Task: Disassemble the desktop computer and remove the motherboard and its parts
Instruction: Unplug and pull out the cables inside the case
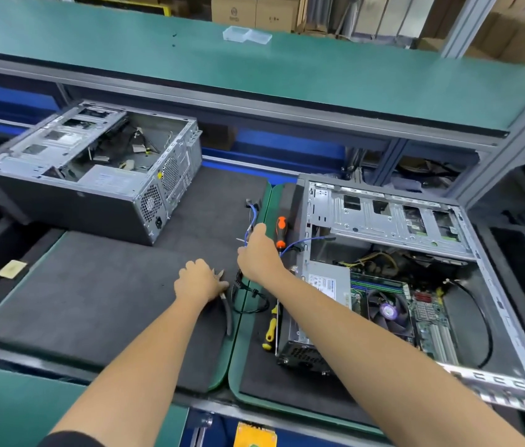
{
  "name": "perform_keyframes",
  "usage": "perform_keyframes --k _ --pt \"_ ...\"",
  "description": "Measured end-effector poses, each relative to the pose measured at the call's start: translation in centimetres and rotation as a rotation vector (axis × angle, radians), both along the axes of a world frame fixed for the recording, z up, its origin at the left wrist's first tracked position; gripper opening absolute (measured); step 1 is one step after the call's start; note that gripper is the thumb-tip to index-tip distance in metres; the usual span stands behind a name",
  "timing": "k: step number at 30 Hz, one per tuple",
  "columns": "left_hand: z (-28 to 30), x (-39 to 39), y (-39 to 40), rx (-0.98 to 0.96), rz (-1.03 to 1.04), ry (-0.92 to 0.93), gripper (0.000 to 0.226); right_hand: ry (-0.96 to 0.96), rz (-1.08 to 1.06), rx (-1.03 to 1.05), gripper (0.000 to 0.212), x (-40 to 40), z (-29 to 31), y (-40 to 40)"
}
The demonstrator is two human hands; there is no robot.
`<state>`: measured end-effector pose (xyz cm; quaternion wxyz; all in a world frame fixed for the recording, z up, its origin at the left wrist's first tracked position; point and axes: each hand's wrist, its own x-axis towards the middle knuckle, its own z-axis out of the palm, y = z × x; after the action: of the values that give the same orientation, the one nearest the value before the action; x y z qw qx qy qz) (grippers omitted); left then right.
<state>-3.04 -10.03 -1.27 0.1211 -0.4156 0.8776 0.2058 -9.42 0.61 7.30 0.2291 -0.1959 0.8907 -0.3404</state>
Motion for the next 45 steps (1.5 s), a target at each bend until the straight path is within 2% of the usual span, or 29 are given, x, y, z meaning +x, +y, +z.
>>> perform_keyframes --k 2,6,10,17,21,22,25,27,29,31,33,35,37,40,45 --pt "-0.3 -0.4 0.3 -0.008 0.046 -0.003 0.068 -0.006 0.005 0.000 0.023 0.0 0.1 0.0" --pt "0.2 -1.3 -0.1 0.066 0.016 -0.026 0.027 0.001 0.012 -0.026 0.020 -0.3 0.9 0.3" --pt "0.5 -1.2 -0.3 0.082 0.029 -0.003 0.030 0.004 0.015 -0.074 0.018 -0.7 1.7 0.7" --pt "4.9 -3.0 0.1 0.112 0.006 0.210 0.029 0.057 -0.014 -0.181 0.011 -2.6 4.2 2.7" --pt "11.0 -5.6 1.4 0.096 -0.023 0.411 0.030 0.099 -0.085 -0.319 0.056 -4.1 6.2 4.6" --pt "12.6 -6.3 1.8 0.094 -0.025 0.463 0.029 0.131 -0.109 -0.351 0.060 -4.6 6.8 5.3" --pt "17.2 -8.0 3.7 0.188 -0.031 0.627 0.027 0.210 -0.155 -0.410 0.030 -6.7 8.4 7.8" --pt "19.3 -9.0 5.7 0.304 -0.067 0.699 0.026 0.197 -0.165 -0.422 0.026 -8.0 9.2 9.8" --pt "20.4 -10.3 8.2 0.431 -0.091 0.742 0.025 0.162 -0.173 -0.392 0.026 -8.9 9.6 11.8" --pt "20.8 -11.6 10.8 0.489 -0.098 0.765 0.030 0.047 -0.174 -0.419 0.019 -9.4 9.9 13.5" --pt "20.6 -13.0 13.5 0.488 -0.088 0.786 0.028 -0.192 -0.176 -0.536 0.044 -9.6 10.2 15.4" --pt "20.0 -14.2 15.8 0.448 -0.058 0.774 0.032 -0.352 -0.114 -0.598 0.054 -10.0 10.2 17.6" --pt "19.8 -15.1 17.8 0.418 -0.042 0.743 0.031 -0.406 -0.043 -0.569 0.047 -10.2 9.8 20.0" --pt "19.7 -16.6 20.5 0.508 -0.071 0.711 0.021 -0.464 0.004 -0.558 0.032 -10.5 9.0 23.2" --pt "19.0 -18.0 24.2 0.372 -0.308 0.691 0.033 -0.493 -0.140 -0.635 0.033 -11.6 7.8 26.8"
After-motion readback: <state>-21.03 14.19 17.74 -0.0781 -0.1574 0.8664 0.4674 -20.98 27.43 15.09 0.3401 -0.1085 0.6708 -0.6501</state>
